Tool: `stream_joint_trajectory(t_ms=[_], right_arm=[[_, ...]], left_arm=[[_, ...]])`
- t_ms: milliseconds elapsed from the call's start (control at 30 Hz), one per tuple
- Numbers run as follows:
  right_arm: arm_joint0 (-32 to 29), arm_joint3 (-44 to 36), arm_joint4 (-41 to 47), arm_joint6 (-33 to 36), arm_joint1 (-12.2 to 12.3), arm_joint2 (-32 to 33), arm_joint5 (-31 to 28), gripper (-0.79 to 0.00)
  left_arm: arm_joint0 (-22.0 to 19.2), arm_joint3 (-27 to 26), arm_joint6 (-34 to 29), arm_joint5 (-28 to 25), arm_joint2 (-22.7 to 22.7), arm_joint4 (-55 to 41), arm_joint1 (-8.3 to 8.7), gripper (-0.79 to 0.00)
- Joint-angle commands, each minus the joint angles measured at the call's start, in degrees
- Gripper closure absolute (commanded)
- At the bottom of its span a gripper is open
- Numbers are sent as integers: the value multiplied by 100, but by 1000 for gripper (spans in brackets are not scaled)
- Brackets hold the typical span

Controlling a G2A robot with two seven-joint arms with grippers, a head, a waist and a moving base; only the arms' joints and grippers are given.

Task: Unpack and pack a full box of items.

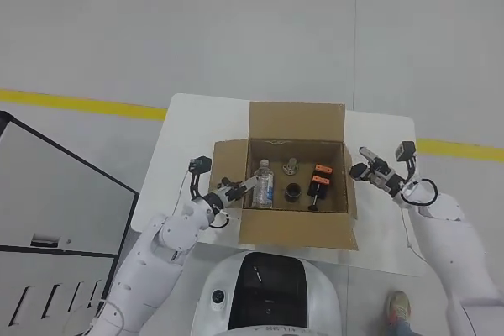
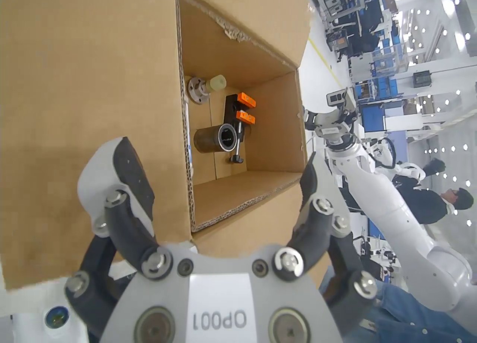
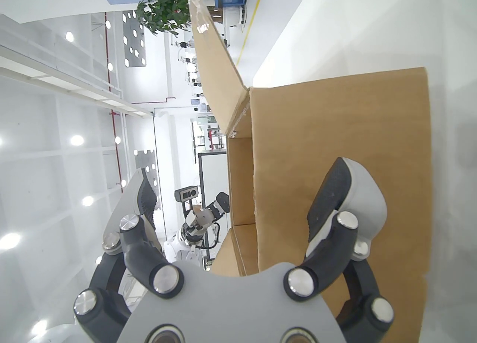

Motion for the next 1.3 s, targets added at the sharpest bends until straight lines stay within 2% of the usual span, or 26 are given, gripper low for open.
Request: stream_joint_trajectory(t_ms=[0, 133, 267, 400, 500, 600, 700, 867, 933, 1267], right_arm=[[-64, -228, 1, 84, 54, 123, 4, -785], [-247, -1004, 19, 393, 205, 487, 109, -785], [-369, -2099, -7, 938, 337, 763, 495, -785], [-84, -2865, -34, 1317, 330, 532, 970, -785], [339, -3065, -99, 1362, 264, 144, 1334, -785], [783, -2987, -489, 1181, 140, -509, 1723, -785], [1161, -2519, -635, 944, -76, -1324, 1909, -785], [1453, -1549, -723, 398, -501, -2468, 1658, -785], [1502, -1327, -493, 518, -585, -2588, 1458, -785], [1502, -1327, -493, 518, -585, -2588, 1458, -785]], left_arm=[[34, -135, 134, -84, -120, -126, 7, -785], [152, -515, 423, -321, -377, -303, 26, -785], [321, -897, 494, -544, -714, -1048, 37, -785], [452, -1199, 405, -723, -1073, -1946, 48, -785], [550, -1318, 200, -742, -1332, -2685, 60, -785], [655, -1395, 117, -757, -1471, -3440, 52, -785], [749, -1446, -20, -791, -1656, -4140, 53, -785], [778, -1445, -130, -765, -1756, -4406, 60, -785], [778, -1445, -130, -765, -1756, -4406, 60, -785], [778, -1445, -130, -765, -1756, -4406, 60, -785]])
